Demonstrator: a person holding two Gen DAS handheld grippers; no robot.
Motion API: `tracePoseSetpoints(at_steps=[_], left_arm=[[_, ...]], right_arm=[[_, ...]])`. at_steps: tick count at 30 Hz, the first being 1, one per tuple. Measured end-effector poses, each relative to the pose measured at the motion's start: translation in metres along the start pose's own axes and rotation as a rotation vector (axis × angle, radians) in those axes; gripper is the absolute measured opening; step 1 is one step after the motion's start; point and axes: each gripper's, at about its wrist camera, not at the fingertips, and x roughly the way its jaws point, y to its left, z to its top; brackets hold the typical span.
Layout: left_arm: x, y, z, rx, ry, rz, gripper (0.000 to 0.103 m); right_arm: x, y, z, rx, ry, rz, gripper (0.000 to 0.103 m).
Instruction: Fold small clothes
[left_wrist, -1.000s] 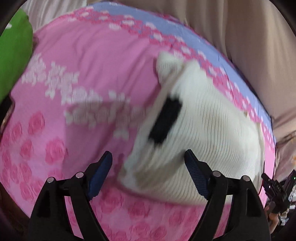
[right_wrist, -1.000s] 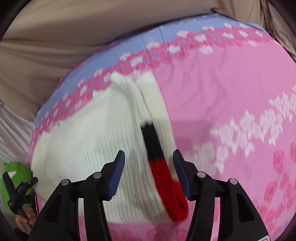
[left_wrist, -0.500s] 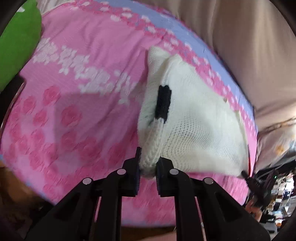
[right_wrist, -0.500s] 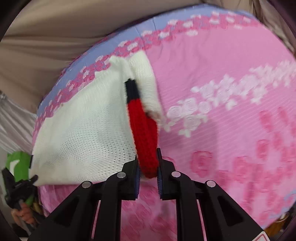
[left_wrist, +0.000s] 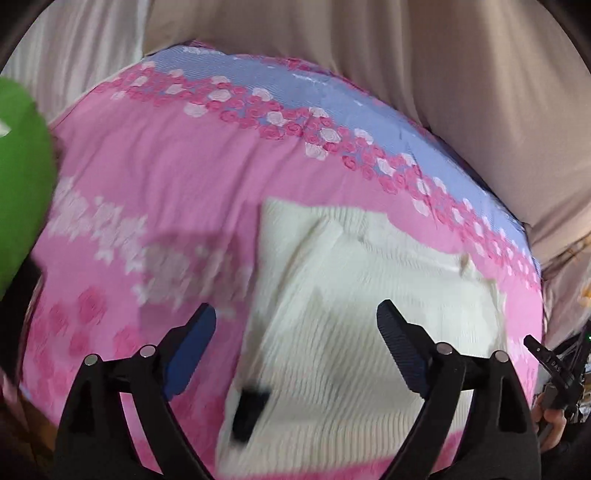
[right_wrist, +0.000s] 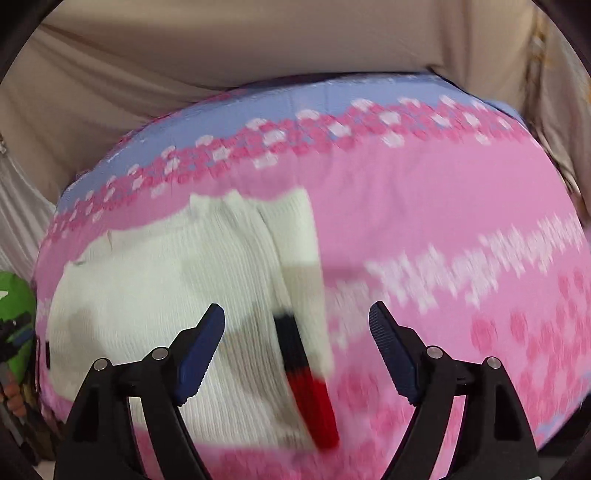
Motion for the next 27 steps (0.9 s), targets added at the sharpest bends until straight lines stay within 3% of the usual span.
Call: tracePoseSetpoints(at_steps=[2,4,5,7,8,9,10,13,16,18,20,23,26,27], left_arm=[[0.032,-0.003,0.012,-0.025,0.04,-0.035,0.084],[0.064,-0.003,0.021,-0.062,0.099,-0.017,0.057],[0.072,-0.003,0.02,-0.076,0.116,0.003,0.053],[0.072,-0.008,0.026,-0.073,0.077,0.039,0.024],[0.068,-0.01,0.026,-0.073,0.073,0.028,0.021],[0.061,-0.008,0.029,-0.091,0.063,0.016,0.018],[0.053,-0.005,0.032,-0.115,0.044,-0.003,0.016],[0.031,-0.012,0.043,-0.102,-0.022,-0.017,0.016],[0.038,-0.021,0.05,-0.084,-0.028,0.01,0.017],[0.072,-0.027,0.054,-0.066,0.019,0.071,0.017],[0.088,-0.024,0.051,-0.053,0.022,0.103,0.018],[0.086,-0.037,0.05,0.006,-0.003,0.156,0.025],[0.063,-0.037,0.044,0.019,-0.023,0.136,0.056],[0.048,-0.031,0.037,0.011,-0.058,0.158,0.071]], right_arm=[[0.027,0.009,0.021,-0.007,0.012,0.024,0.079],[0.06,0.018,0.037,0.014,0.048,0.056,0.079],[0.07,0.021,0.038,0.025,0.066,0.066,0.079],[0.092,0.028,0.044,0.047,0.101,0.089,0.078],[0.099,0.032,0.044,0.054,0.102,0.085,0.063],[0.1,0.036,0.044,0.053,0.084,0.106,0.009],[0.097,0.035,0.047,0.068,0.079,0.168,0.01],[0.058,0.027,0.062,0.116,-0.047,0.23,0.006],[0.035,0.028,0.075,0.098,-0.126,0.213,0.006],[0.055,0.025,0.078,0.079,-0.091,0.161,0.006],[0.115,0.016,0.071,0.101,0.075,0.093,0.006],[0.122,0.007,0.065,0.144,0.053,0.102,0.007],[0.095,0.009,0.065,0.183,0.021,0.117,0.015],[0.083,0.013,0.062,0.17,-0.01,0.104,0.016]])
